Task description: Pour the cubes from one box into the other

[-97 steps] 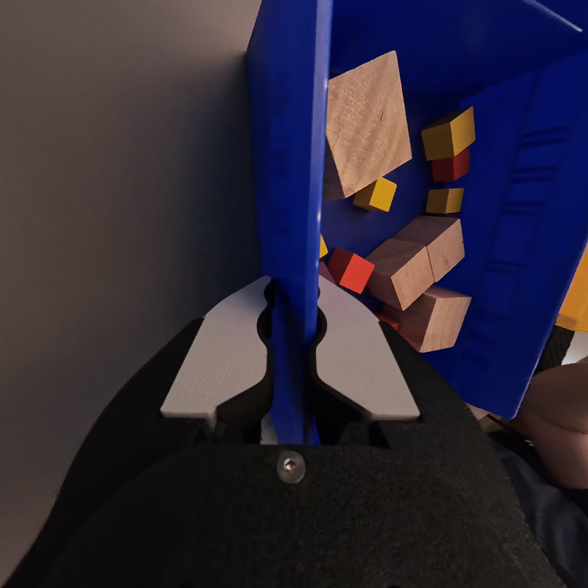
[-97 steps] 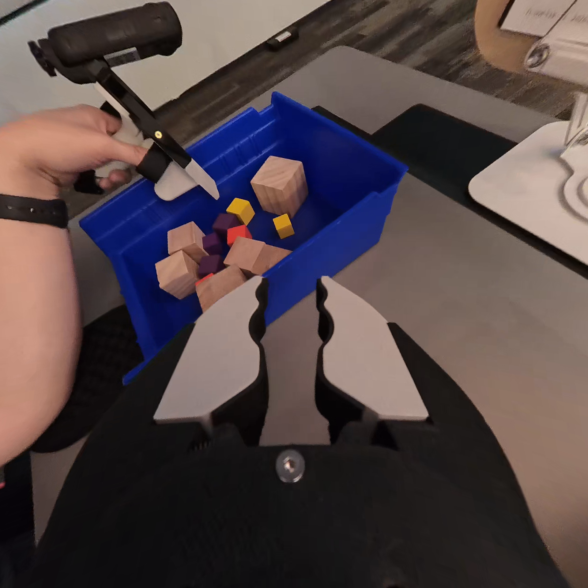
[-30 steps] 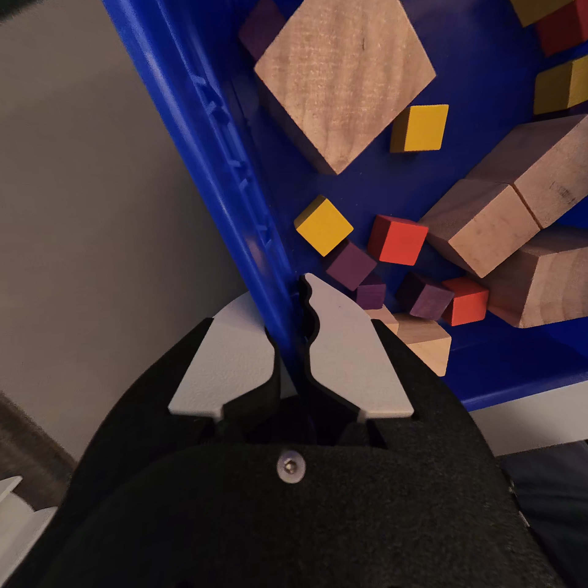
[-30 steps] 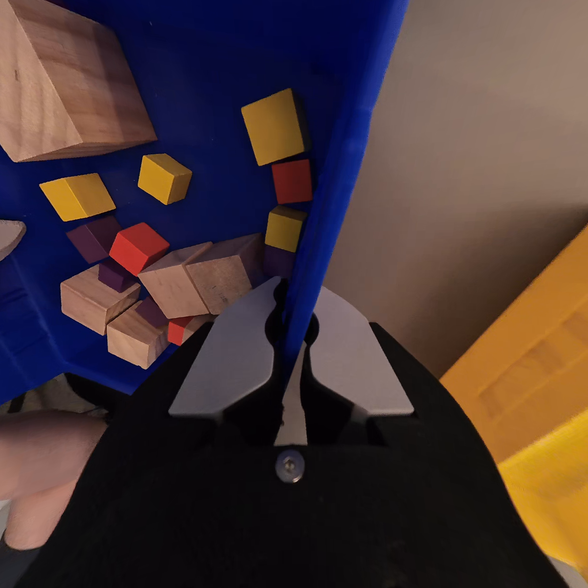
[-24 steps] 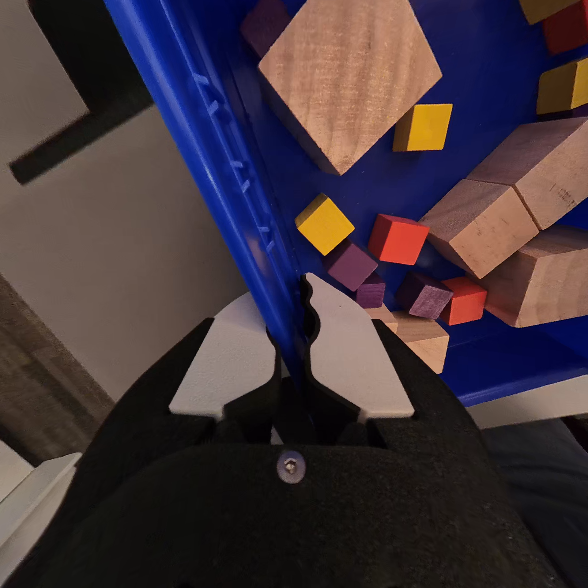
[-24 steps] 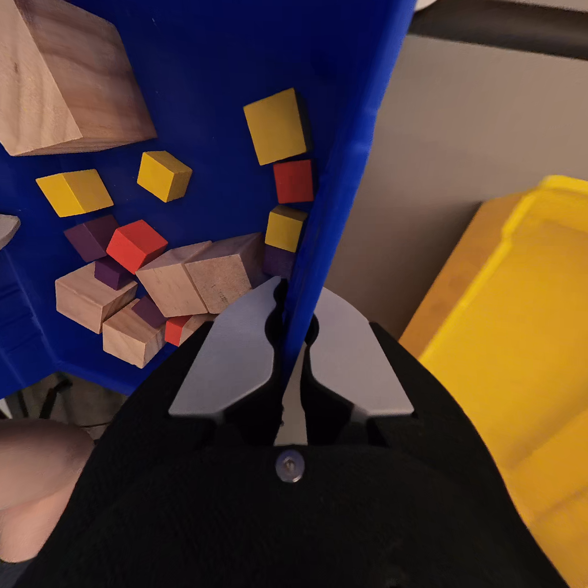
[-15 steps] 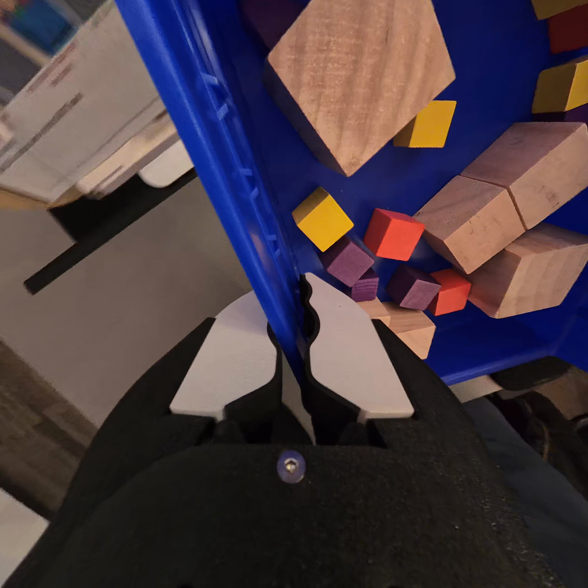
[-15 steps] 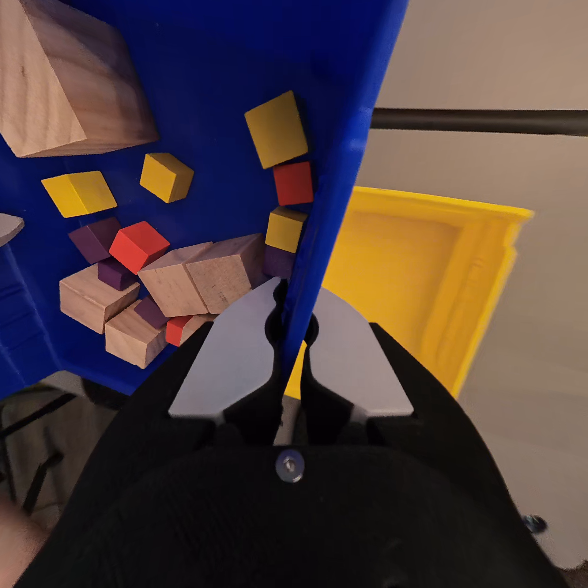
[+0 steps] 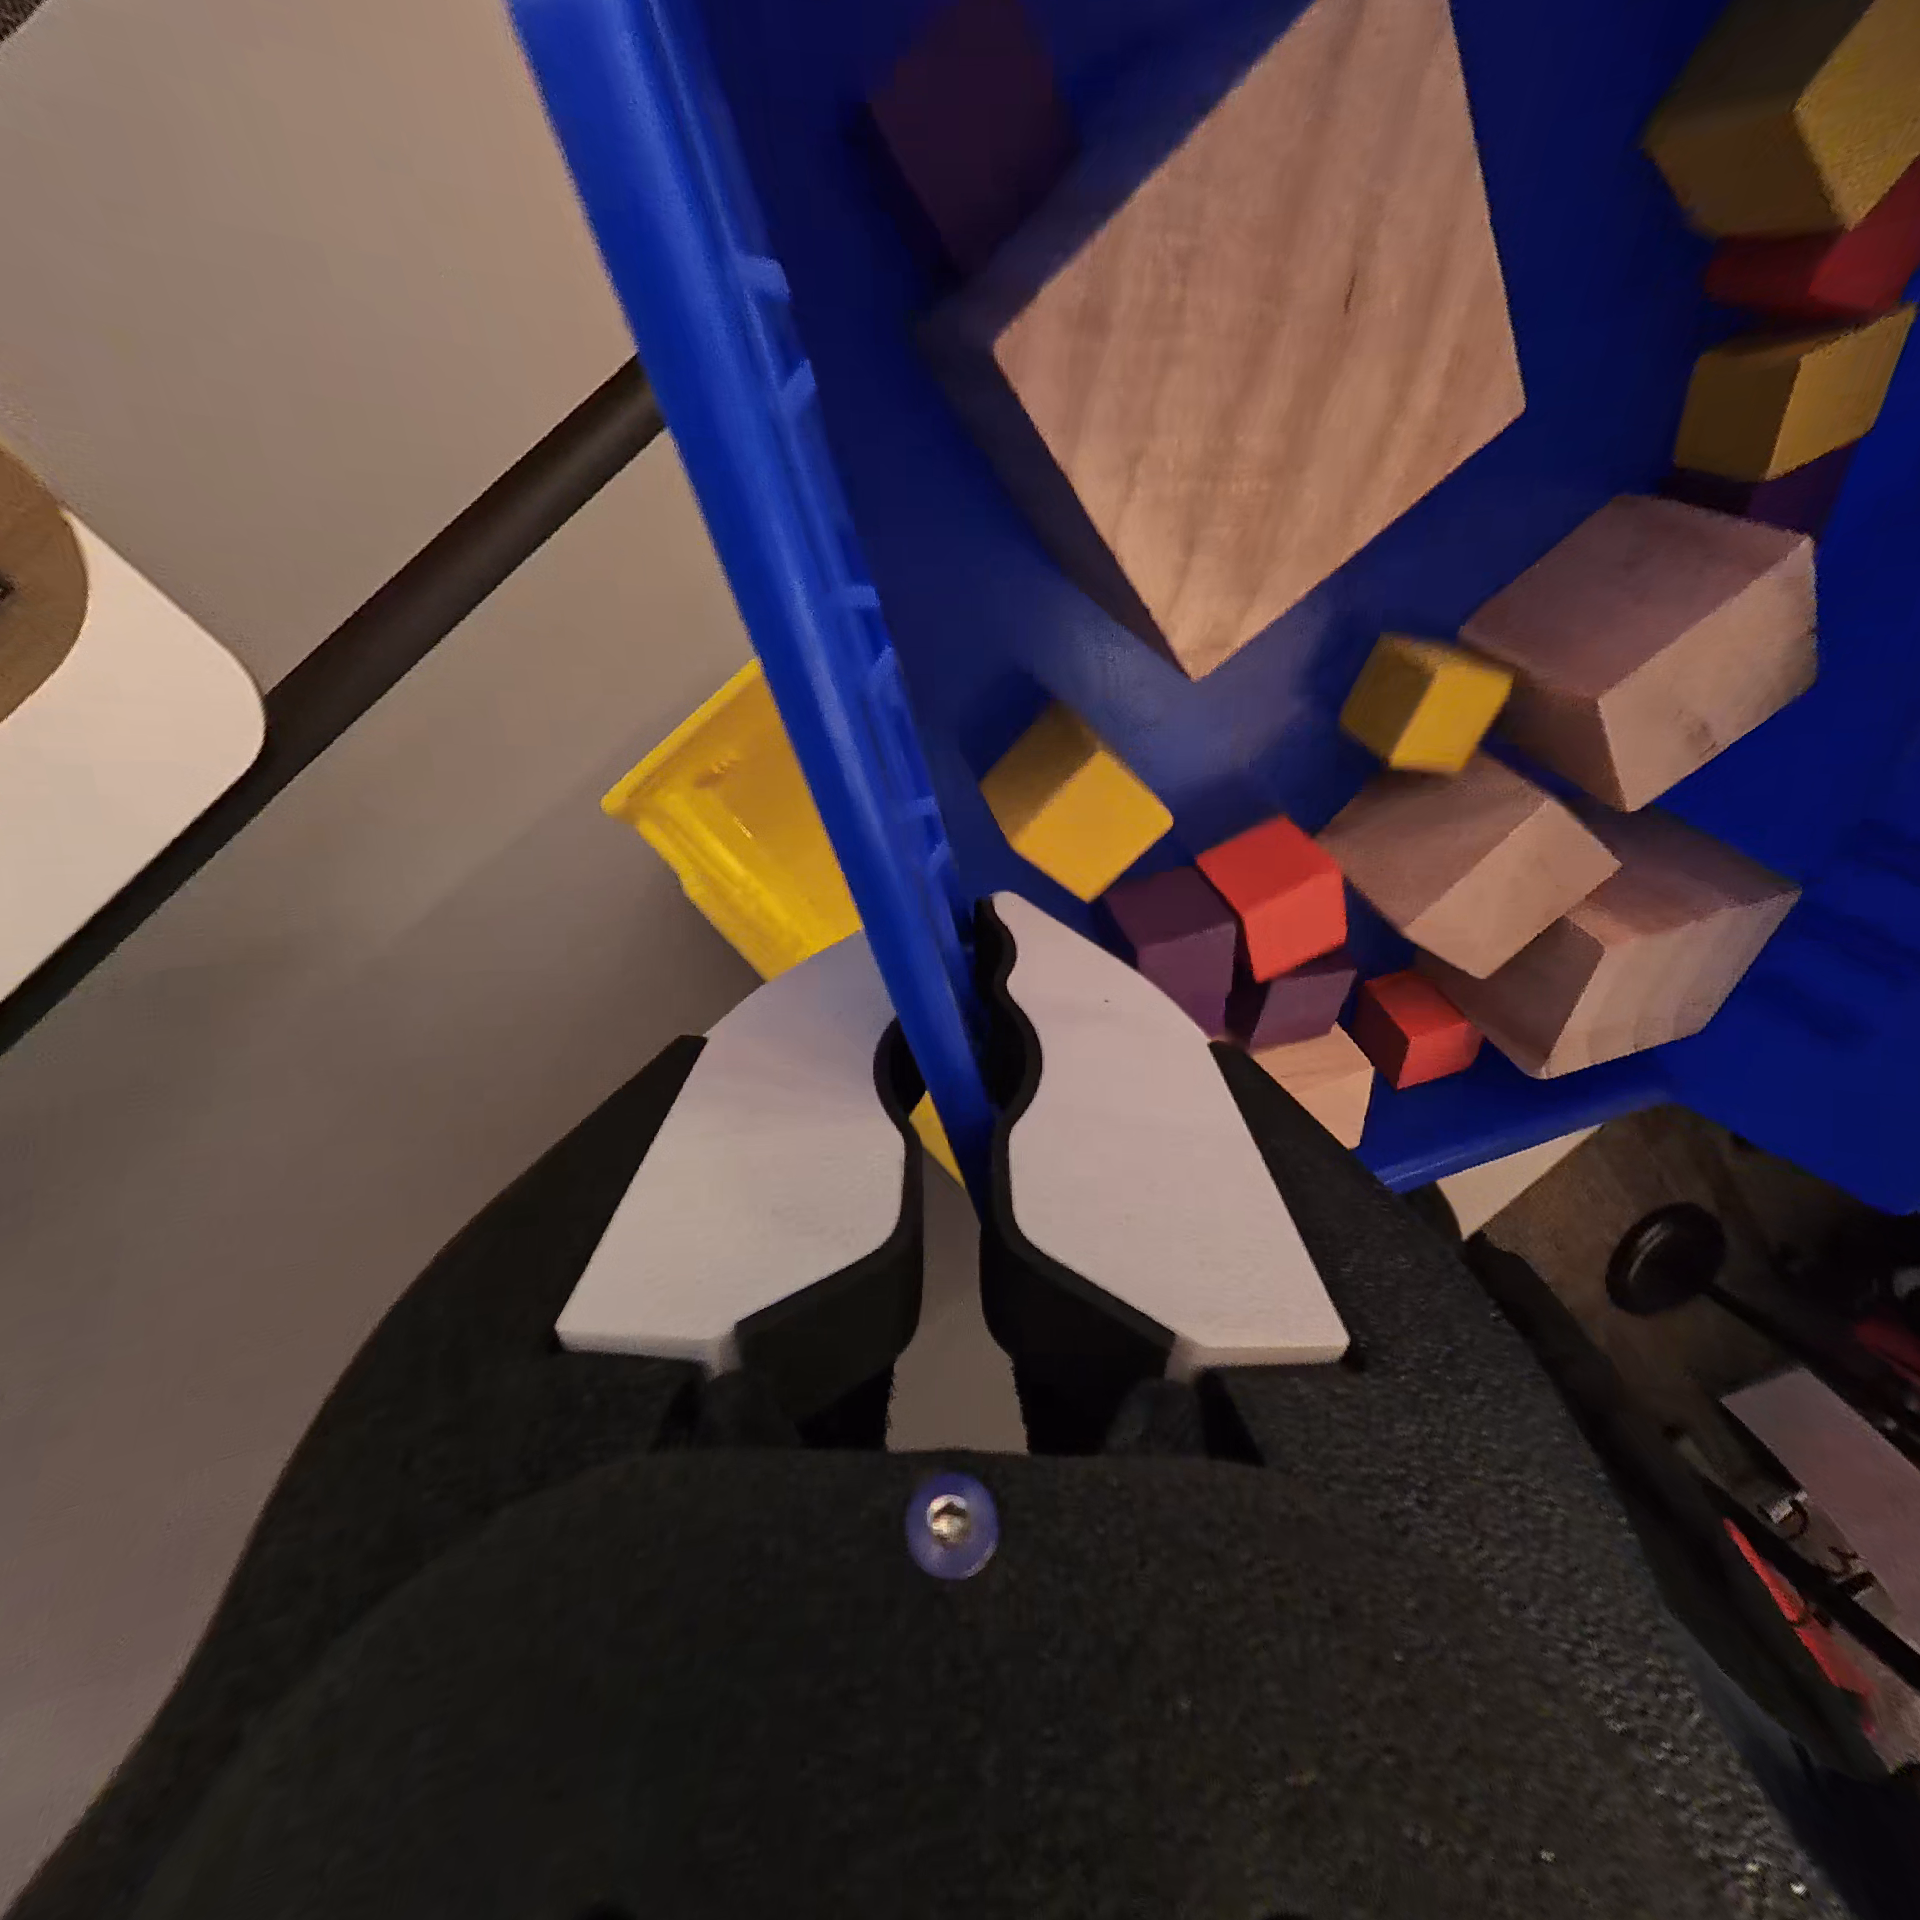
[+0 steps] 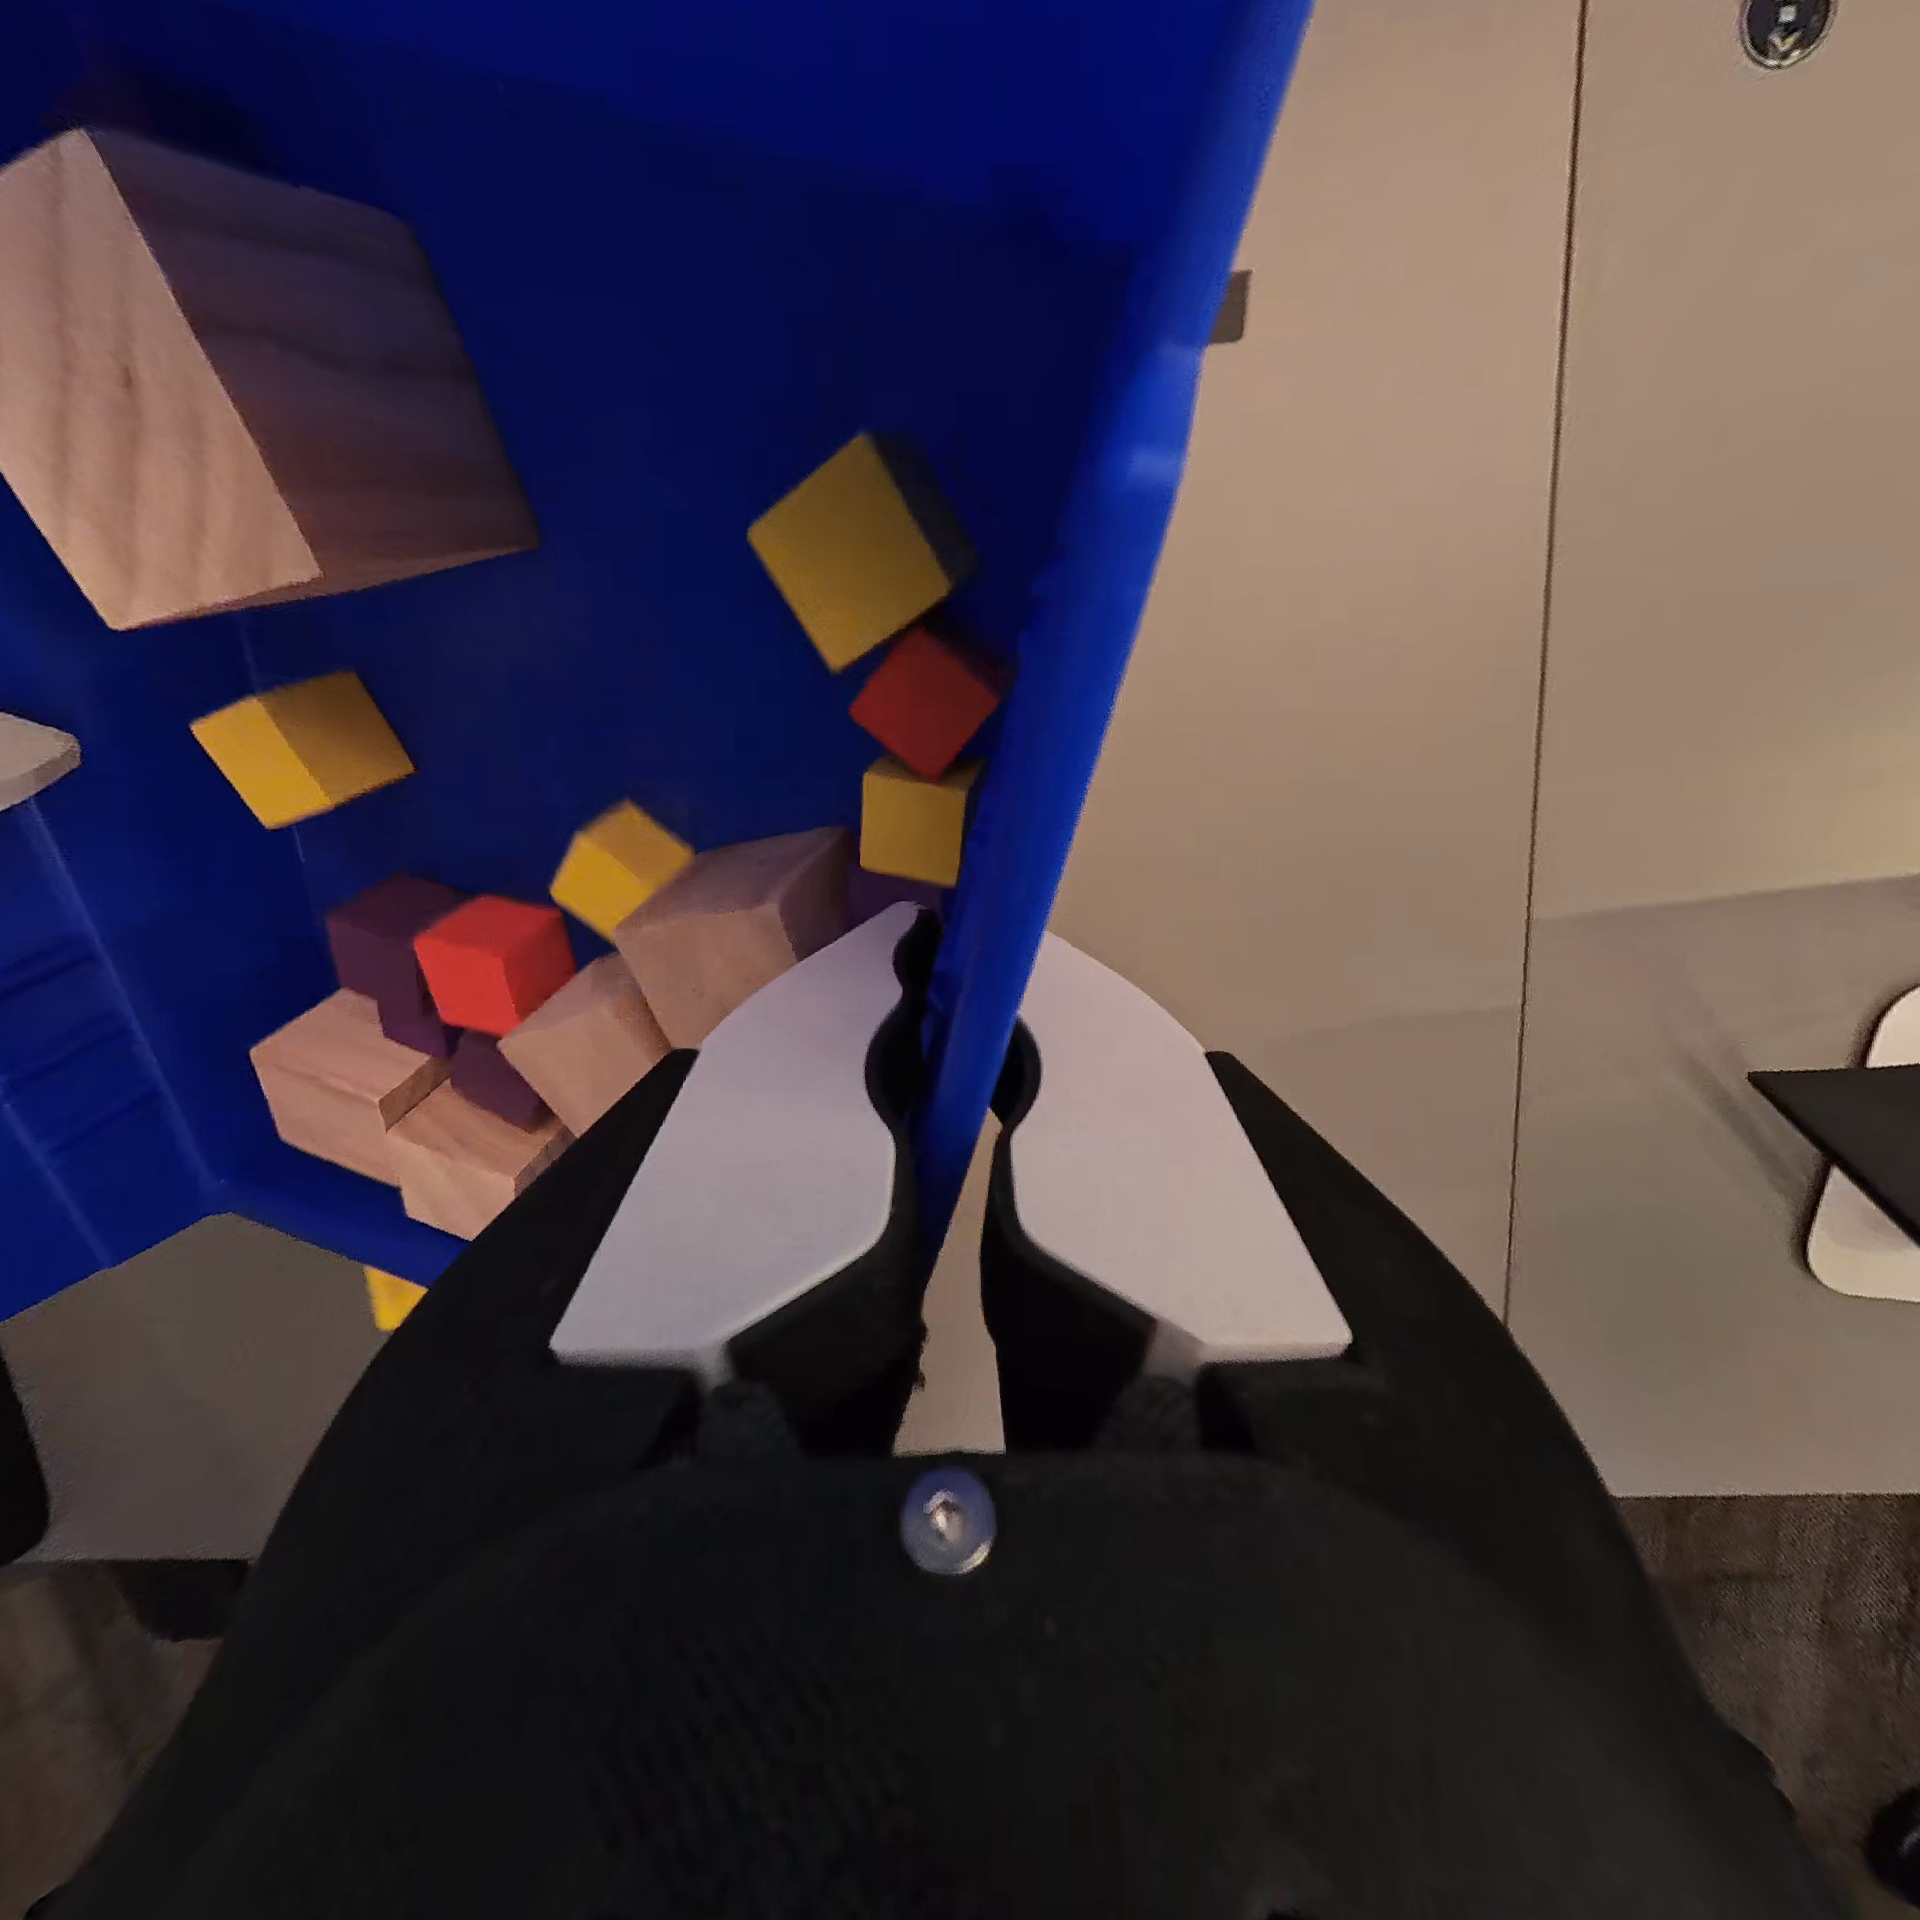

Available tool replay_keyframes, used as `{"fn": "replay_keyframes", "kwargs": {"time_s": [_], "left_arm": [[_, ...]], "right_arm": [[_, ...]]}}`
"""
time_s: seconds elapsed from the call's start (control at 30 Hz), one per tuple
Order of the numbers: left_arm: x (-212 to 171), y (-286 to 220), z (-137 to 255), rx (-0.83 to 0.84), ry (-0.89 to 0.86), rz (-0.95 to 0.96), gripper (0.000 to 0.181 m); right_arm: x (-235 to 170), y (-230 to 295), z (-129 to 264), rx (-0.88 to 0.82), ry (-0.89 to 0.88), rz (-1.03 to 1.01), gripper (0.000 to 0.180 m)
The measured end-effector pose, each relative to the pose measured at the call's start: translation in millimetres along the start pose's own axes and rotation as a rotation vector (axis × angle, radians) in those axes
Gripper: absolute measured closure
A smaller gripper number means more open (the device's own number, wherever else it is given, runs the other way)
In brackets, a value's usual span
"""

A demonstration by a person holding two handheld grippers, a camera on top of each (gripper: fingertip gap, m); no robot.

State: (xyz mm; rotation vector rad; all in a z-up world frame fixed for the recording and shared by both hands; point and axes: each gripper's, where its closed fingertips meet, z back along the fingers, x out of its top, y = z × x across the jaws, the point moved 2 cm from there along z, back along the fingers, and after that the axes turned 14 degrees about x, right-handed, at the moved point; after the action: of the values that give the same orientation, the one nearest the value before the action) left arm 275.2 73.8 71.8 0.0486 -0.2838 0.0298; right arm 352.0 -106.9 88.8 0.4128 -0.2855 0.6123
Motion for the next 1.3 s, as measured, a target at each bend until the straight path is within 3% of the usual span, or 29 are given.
{"fn": "replay_keyframes", "kwargs": {"time_s": [0.27, 0.67, 0.9, 1.3], "left_arm": [[20.1, -4.1, -4.7, -0.039, -0.125, 0.039, 0.175], [24.0, 15.8, -8.7, -0.119, -0.378, 0.131, 0.175], [19.0, 25.7, -8.5, -0.167, -0.494, 0.184, 0.175], [17.1, 37.9, 4.9, -0.082, -0.772, 0.129, 0.175]], "right_arm": [[22.5, -11.4, 11.6, -0.077, -0.112, 0.124, 0.173], [53.0, 22.6, 33.3, -0.299, -0.35, 0.42, 0.173], [56.7, 47.3, 43.3, -0.401, -0.451, 0.548, 0.173], [49.1, 70.9, 57.0, -0.467, -0.709, 0.672, 0.174]]}}
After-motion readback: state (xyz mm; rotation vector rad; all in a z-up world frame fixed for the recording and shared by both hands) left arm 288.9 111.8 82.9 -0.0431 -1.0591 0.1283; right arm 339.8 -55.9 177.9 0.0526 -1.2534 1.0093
